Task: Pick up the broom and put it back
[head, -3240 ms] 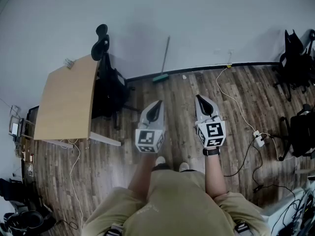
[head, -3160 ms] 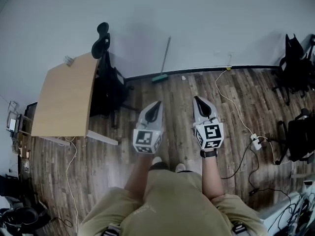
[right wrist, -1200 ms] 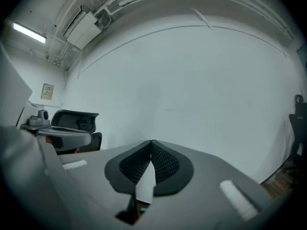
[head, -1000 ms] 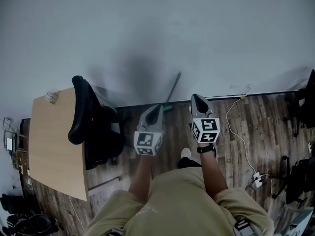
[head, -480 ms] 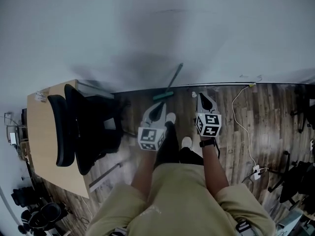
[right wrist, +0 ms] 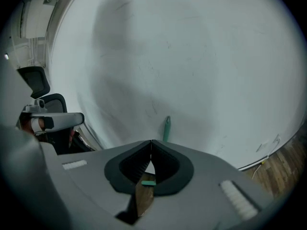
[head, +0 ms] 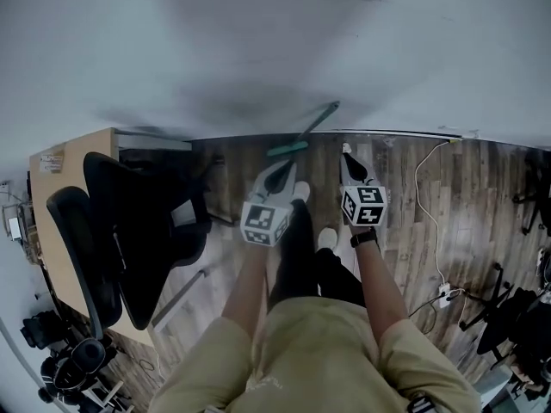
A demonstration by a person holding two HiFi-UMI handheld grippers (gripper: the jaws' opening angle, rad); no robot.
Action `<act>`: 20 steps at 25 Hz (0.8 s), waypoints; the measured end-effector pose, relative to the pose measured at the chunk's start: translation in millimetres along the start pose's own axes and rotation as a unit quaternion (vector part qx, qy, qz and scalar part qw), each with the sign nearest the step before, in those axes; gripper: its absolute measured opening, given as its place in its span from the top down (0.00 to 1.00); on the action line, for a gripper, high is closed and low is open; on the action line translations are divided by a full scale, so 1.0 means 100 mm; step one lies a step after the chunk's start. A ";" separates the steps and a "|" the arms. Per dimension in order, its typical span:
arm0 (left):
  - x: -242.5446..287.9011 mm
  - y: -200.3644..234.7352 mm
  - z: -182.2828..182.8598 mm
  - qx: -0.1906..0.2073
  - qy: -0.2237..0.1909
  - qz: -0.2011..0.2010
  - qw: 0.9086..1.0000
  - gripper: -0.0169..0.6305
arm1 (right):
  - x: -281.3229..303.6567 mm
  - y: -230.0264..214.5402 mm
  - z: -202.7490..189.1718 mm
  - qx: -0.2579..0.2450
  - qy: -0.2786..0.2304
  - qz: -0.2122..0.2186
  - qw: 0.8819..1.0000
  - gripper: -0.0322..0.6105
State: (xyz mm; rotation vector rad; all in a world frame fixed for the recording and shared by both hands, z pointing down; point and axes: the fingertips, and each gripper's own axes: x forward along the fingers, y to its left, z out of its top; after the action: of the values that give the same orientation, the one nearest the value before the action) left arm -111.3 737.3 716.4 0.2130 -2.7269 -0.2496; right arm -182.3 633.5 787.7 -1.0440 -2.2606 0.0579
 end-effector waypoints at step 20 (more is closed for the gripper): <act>0.78 0.86 -0.79 -0.024 0.011 0.000 1.000 0.97 | 2.24 -0.42 -0.88 0.068 0.047 0.040 0.996 0.55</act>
State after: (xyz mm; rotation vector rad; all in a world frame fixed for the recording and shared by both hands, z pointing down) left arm -160.5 795.3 834.3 0.2007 -2.6952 -0.3104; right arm -267.7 741.4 989.3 -1.0411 -2.0988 0.1903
